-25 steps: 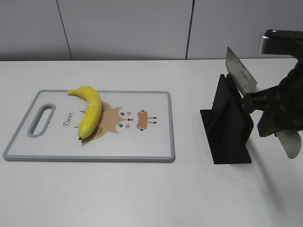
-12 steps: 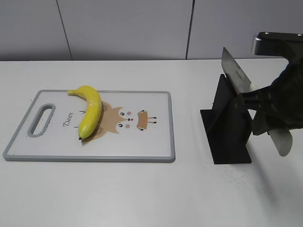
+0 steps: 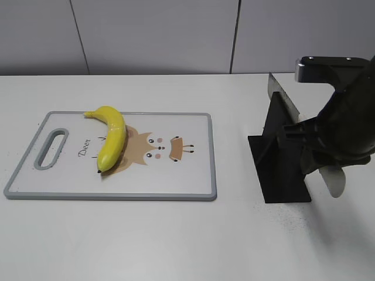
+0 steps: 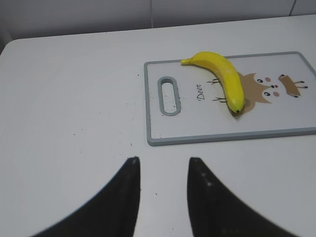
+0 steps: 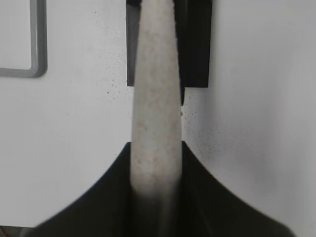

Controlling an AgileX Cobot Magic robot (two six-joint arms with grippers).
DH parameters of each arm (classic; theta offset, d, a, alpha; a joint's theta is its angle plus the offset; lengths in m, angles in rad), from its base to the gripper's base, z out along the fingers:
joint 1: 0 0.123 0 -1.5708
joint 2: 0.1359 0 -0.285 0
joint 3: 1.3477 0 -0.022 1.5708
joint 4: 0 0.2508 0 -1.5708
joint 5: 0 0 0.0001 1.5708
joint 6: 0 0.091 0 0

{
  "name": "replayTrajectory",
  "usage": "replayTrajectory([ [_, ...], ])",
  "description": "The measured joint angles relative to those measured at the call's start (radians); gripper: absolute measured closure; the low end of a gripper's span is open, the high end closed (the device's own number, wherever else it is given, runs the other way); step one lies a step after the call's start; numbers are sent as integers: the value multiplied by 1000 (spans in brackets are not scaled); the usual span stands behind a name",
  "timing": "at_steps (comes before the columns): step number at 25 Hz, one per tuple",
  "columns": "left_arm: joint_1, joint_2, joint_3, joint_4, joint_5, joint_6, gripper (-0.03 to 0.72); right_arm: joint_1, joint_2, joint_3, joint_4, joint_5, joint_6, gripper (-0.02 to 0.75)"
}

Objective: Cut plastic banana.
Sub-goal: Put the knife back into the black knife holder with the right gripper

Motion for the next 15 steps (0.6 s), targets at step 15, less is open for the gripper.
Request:
replayTrajectory([
  [15,0,-1,0,0,-1,0,397,0,30,0,-39,-36,14,557],
])
